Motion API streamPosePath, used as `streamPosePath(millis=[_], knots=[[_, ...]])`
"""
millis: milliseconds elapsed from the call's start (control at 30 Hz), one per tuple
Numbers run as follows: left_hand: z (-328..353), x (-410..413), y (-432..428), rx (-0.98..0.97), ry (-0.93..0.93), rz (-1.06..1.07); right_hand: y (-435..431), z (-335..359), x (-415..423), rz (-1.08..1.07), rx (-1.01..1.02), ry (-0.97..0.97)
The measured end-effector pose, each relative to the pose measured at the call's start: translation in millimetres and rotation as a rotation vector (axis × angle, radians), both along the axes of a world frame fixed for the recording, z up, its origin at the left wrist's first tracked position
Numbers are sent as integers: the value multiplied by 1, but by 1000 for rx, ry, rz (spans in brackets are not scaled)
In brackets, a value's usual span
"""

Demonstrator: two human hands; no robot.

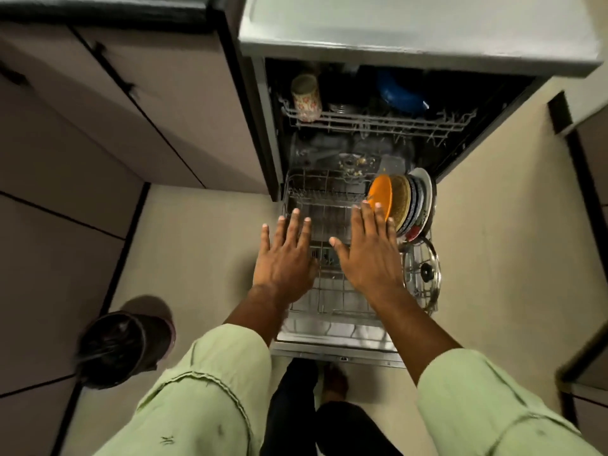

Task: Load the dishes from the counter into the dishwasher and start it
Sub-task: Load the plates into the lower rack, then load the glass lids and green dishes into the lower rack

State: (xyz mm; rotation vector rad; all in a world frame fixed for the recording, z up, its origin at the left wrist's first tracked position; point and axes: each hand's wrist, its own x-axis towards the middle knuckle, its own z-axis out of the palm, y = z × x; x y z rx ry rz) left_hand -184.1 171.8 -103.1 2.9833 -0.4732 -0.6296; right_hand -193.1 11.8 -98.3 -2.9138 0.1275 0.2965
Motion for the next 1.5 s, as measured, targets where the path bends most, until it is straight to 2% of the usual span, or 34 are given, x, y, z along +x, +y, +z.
streamPosePath(millis=[133,333,667,1100,1333,1500], knots=[[68,-34,16,-12,-79,66,17,58,-28,96,1,-91],[162,-66,54,11,-290,158,57,136,-47,242,24,-216],[254,-68,154,50,-571,333,141,239,-20,404,-52,-428],[312,-33,357,65,-674,436,335,298,34,518,-26,-575],[307,-16,442,54,-633,478,414,286,61,552,-27,-580],[296,8,470,49,-597,481,444,281,89,587,-42,-569]])
